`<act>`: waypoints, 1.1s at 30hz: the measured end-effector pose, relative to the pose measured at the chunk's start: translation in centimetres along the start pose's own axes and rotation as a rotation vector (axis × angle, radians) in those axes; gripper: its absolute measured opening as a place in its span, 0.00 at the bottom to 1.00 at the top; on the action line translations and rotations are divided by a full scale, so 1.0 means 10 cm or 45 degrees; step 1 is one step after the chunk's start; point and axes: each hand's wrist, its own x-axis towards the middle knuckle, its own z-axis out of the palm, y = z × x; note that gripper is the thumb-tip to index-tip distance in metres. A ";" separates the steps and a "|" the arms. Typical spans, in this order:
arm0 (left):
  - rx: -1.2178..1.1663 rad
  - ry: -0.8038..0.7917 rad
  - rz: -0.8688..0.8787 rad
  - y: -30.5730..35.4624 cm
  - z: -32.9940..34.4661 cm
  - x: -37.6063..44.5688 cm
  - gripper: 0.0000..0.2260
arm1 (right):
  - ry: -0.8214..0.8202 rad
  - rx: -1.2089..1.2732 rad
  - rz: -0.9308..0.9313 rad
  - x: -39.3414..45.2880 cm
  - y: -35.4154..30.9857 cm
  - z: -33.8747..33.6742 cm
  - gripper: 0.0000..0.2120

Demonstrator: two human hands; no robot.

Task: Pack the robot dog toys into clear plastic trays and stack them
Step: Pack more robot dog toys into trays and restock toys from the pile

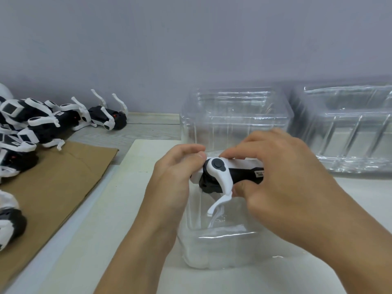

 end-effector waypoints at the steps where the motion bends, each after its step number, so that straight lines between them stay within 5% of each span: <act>1: -0.018 0.014 -0.018 -0.01 0.00 0.01 0.12 | -0.005 0.003 0.001 0.01 0.00 0.01 0.10; 7: -0.090 -0.061 -0.122 0.00 -0.03 0.00 0.17 | -0.028 0.035 0.030 0.00 0.01 0.02 0.07; 24: 0.014 0.111 -0.028 -0.01 0.01 0.03 0.01 | -0.054 -0.099 0.008 0.00 0.00 0.04 0.05; 33: 0.024 0.143 -0.036 -0.05 0.00 0.07 0.05 | -0.039 -0.084 -0.014 -0.01 0.01 0.05 0.07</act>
